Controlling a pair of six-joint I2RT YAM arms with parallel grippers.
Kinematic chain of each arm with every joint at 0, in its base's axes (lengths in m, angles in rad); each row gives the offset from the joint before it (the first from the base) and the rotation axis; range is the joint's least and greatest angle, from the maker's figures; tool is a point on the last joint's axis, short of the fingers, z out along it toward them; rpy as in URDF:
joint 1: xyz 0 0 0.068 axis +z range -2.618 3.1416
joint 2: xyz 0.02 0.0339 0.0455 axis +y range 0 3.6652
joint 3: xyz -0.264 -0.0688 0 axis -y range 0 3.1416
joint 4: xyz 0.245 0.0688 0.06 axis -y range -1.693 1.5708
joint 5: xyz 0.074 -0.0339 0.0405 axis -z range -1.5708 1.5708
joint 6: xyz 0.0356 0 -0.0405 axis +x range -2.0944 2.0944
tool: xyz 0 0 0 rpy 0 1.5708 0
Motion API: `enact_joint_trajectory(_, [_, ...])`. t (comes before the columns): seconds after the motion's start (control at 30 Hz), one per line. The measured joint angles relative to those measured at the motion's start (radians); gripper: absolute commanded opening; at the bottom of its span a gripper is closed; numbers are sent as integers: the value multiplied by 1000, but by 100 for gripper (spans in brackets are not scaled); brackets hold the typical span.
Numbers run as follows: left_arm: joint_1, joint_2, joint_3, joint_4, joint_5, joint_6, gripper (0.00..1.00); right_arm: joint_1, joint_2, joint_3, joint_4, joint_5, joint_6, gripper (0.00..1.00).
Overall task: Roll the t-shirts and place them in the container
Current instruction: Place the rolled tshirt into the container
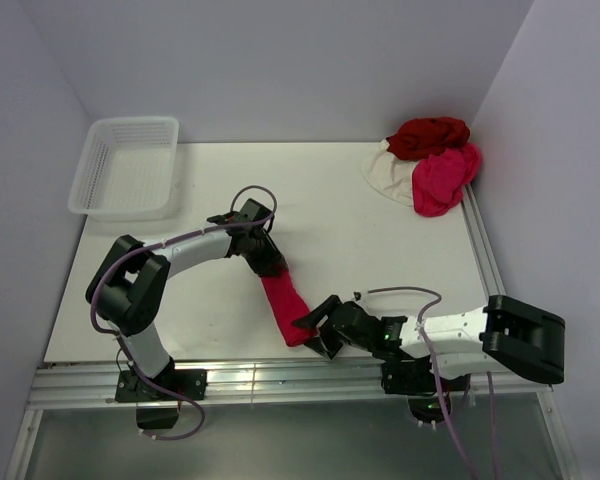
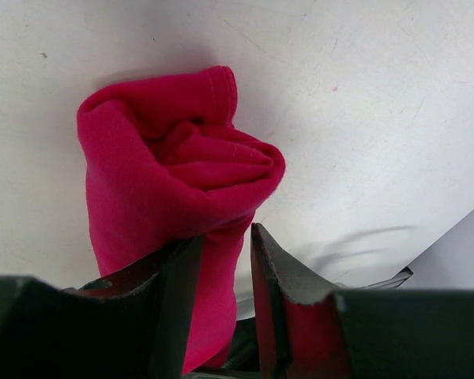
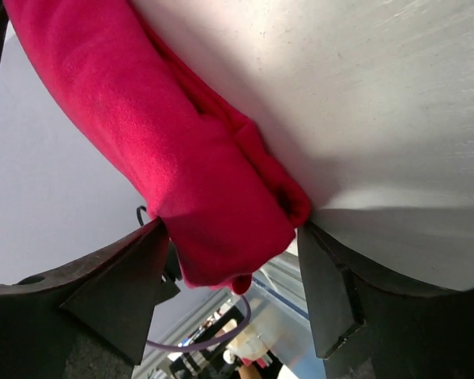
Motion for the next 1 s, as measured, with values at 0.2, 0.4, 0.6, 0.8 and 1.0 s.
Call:
enact_joint_trajectory(0.2, [0, -1, -2, 1, 0, 0, 39, 22, 68, 26, 23, 39, 6, 58])
enact_joint_trajectory(0.4, [0, -2, -2, 1, 0, 1, 39, 43, 84, 45, 2, 73, 9, 39])
enact_joint_trajectory(0.6, [0, -9, -7, 3, -1, 0, 40, 55, 11, 48, -92, 110, 10, 0])
enact_joint_trajectory(0.8, [-2, -37, -41, 17, 5, -5, 44, 31, -116, 47, -238, 119, -58, 0])
enact_joint_trajectory(1.0, [-6, -72, -82, 37, 24, -14, 46, -91, -262, 29, -353, 62, -311, 0])
